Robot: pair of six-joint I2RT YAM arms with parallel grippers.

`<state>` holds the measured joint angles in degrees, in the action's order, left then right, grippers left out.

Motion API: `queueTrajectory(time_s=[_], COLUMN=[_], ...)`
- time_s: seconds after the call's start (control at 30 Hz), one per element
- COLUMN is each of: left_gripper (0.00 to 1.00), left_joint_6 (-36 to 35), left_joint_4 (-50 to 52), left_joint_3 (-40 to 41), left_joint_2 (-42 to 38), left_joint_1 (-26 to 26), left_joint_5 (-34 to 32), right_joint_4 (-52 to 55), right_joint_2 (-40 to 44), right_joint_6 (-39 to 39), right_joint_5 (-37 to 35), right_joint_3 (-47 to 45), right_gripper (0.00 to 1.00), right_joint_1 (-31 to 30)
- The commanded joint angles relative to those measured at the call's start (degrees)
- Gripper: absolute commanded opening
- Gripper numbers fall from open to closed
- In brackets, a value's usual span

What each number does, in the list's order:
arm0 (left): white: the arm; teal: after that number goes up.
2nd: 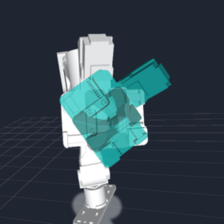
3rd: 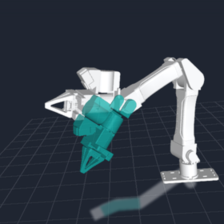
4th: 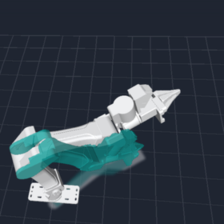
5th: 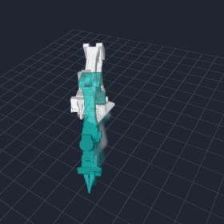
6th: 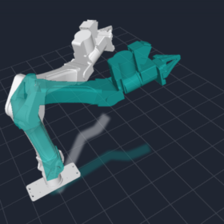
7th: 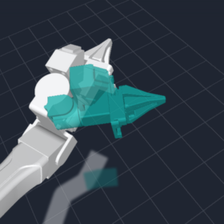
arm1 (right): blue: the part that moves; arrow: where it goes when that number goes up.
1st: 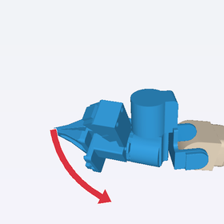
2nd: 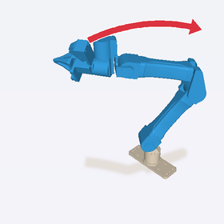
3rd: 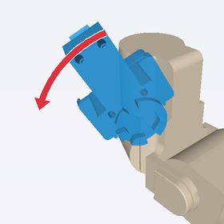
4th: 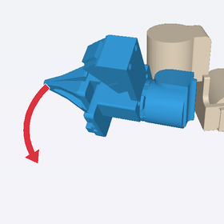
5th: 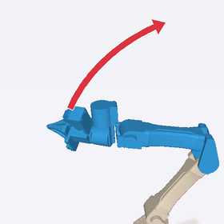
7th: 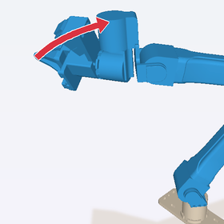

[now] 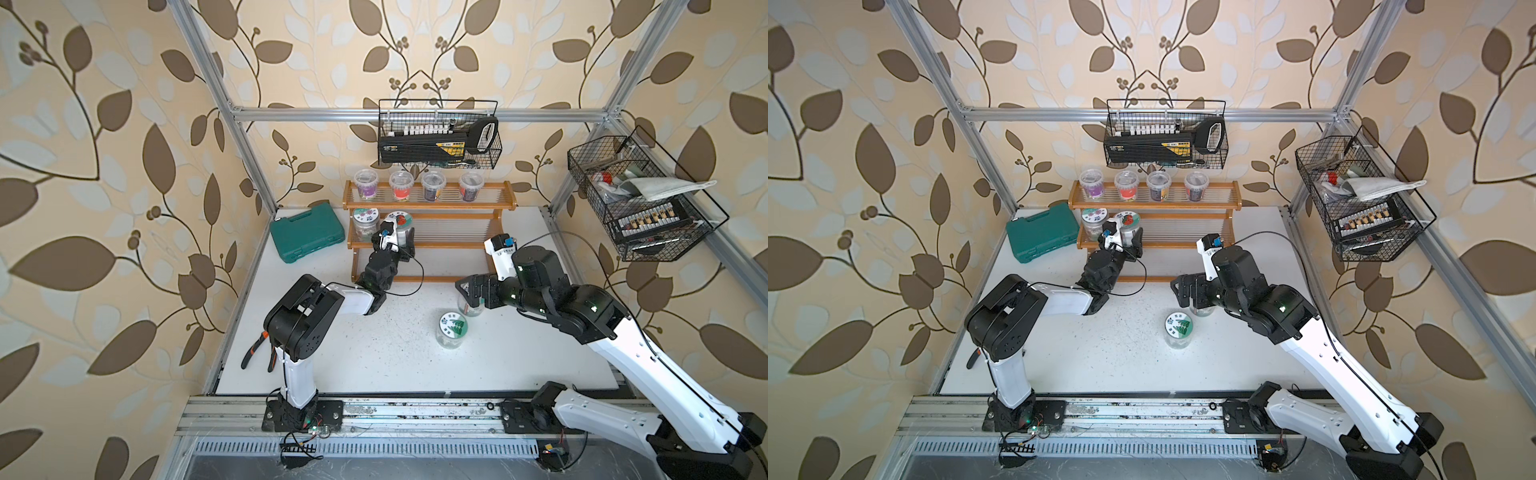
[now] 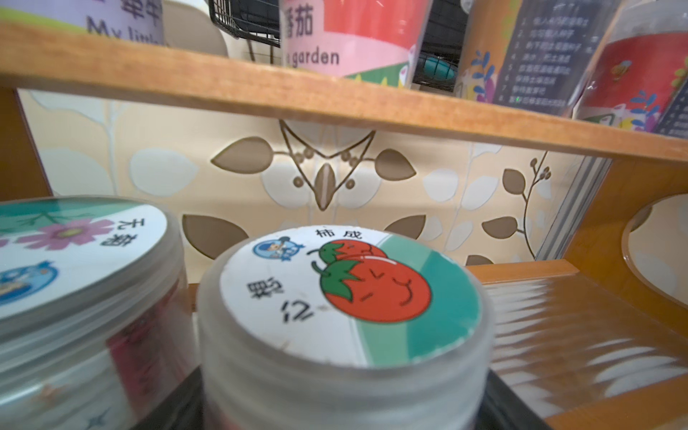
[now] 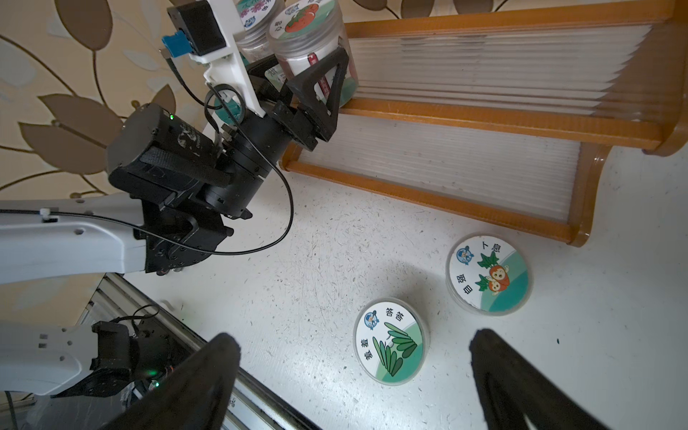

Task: Place the seed container on the shelf
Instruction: Place the seed jar on the shelf.

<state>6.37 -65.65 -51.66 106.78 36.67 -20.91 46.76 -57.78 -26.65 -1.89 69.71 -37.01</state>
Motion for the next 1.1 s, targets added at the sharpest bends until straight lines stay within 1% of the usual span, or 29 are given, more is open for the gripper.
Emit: queueTrajectory(time_s=[0.0,0.2,0.43,0.57,0.67,0.87,0.97,1.07], left_gripper=[0.51,0.52,0.59,0.66,0.76,0.89,0.93,0.95], left_joint_6=[1.0,1.6,0.4,-0.3,-1.1,-2.2,-2.5,-2.6], left_joint_4=[-3.0,-1.7,0.1,1.5,2.2,2.4,2.8,3.6], left_joint_3=[-3.5,-5.8,-7.2,-8.0,-8.2,-7.3,-6.8,-6.3], left_joint_2=[0.6,2.7,3.7,3.9,3.6,2.4,1.5,0.3], left_joint_1=[-1.1,-1.7,-1.8,-1.8,-1.8,-1.8,-1.7,-1.6], left_joint_5=[0.8,0.9,1.2,2.4,3.7,4.1,4.6,5.0], right_joint_4=[-1.0,-1.0,-1.1,-1.2,-1.2,-1.5,-1.6,-1.6], right_joint_2=[0.7,1.0,1.3,1.3,1.3,1.3,1.2,1.1], right_joint_6=[1.0,1.2,1.3,1.3,1.4,1.3,1.3,1.3], right_joint_5=[1.1,1.9,2.8,3.2,3.5,4.0,4.4,4.7], right_joint_3=[-1.1,-1.5,-2.0,-2.3,-2.4,-2.7,-2.9,-2.7], right_gripper=[0.99,0.99,0.99,0.99,0.99,0.99,0.99,0.99], right_joint_1=[0.6,1.6,2.7,3.1,3.3,3.8,4.0,4.0])
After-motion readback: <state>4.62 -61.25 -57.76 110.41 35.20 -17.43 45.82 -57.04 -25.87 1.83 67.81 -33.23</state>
